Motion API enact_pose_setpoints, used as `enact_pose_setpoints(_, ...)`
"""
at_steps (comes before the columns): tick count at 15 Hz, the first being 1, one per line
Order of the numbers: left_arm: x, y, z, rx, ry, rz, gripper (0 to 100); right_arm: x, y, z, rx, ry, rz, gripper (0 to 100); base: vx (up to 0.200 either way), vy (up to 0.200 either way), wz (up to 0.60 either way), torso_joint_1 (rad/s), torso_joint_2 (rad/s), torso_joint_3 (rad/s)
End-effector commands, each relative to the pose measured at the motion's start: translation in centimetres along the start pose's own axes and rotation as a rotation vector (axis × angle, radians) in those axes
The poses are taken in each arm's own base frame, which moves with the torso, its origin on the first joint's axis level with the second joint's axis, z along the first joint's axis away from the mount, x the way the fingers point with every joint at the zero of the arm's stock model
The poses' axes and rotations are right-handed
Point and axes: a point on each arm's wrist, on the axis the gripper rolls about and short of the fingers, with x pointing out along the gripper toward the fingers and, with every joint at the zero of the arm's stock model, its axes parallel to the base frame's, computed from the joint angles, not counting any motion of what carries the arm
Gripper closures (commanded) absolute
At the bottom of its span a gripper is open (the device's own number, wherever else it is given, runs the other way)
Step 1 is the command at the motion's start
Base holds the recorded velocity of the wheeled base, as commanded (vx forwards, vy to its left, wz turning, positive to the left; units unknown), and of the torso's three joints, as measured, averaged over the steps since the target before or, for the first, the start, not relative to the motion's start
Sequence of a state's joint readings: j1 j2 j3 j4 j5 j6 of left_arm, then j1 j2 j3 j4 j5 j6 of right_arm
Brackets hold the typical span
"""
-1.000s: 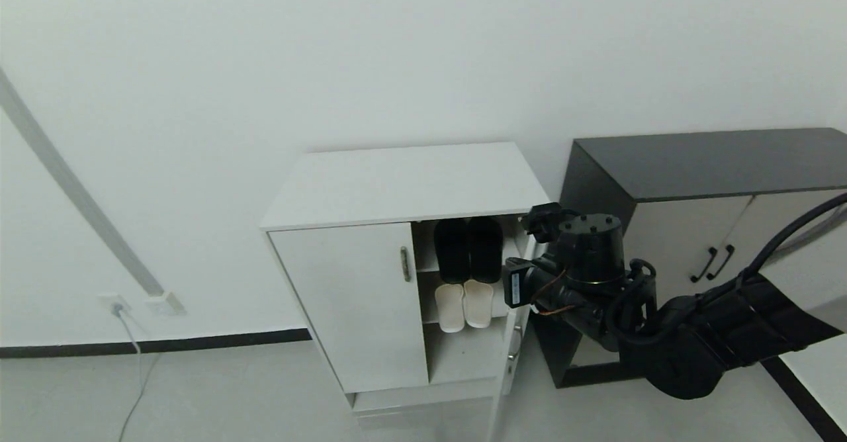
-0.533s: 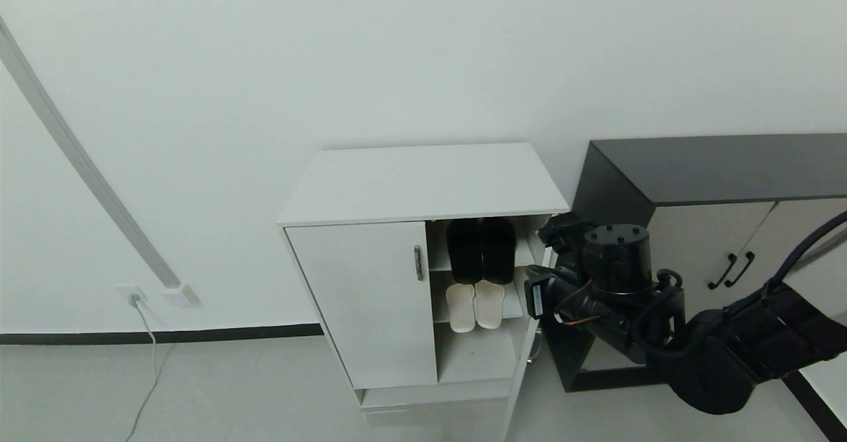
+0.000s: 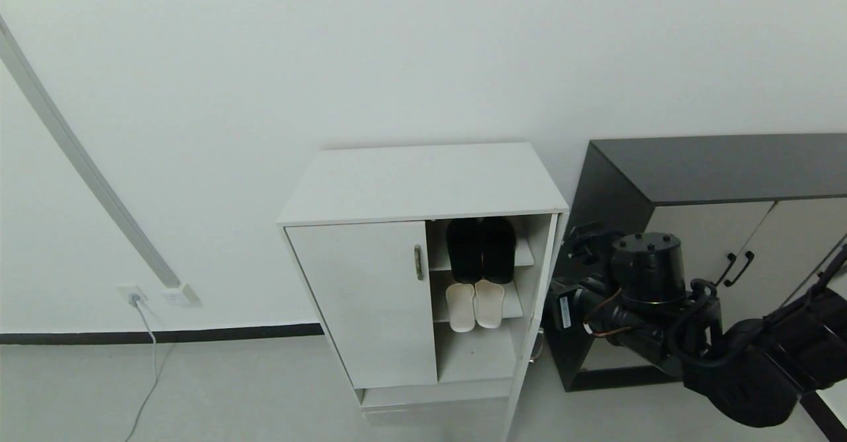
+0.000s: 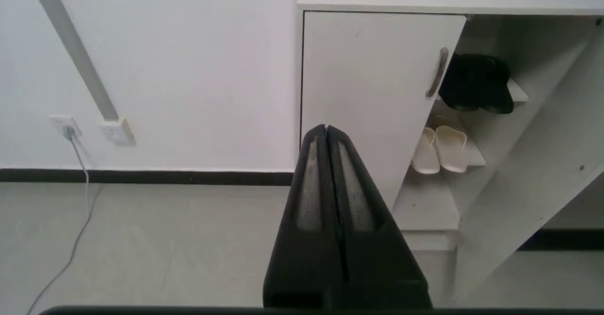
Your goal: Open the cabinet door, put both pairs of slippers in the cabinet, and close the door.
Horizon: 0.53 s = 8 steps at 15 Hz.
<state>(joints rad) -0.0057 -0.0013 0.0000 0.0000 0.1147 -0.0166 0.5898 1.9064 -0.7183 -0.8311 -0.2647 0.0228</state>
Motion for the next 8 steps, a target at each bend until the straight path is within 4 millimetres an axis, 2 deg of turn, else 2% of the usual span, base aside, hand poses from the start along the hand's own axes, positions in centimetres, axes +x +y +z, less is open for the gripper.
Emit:
enact_pose_setpoints(1,0.0,0.0,0.0,0.0,0.001,0.0,100,0.3,-0.2,-0.8,-0.003,0.028,-0.008,100,0.0,0.0,0.0,0.0,0.0,0.0)
enact_pose_setpoints(5,0.0,0.0,0.0,0.0,0.001,0.0,100,1.4,-0.2,-1.9,-0.004,0.065,-0.01,100,0.0,0.0,0.0,0.0,0.0,0.0)
enact_pose_setpoints(8,0.0,0.0,0.0,0.0,0.001,0.0,100,2.8,0.2,-2.0,0.0,0.063,0.002,100,0.0,0.0,0.0,0.0,0.0,0.0)
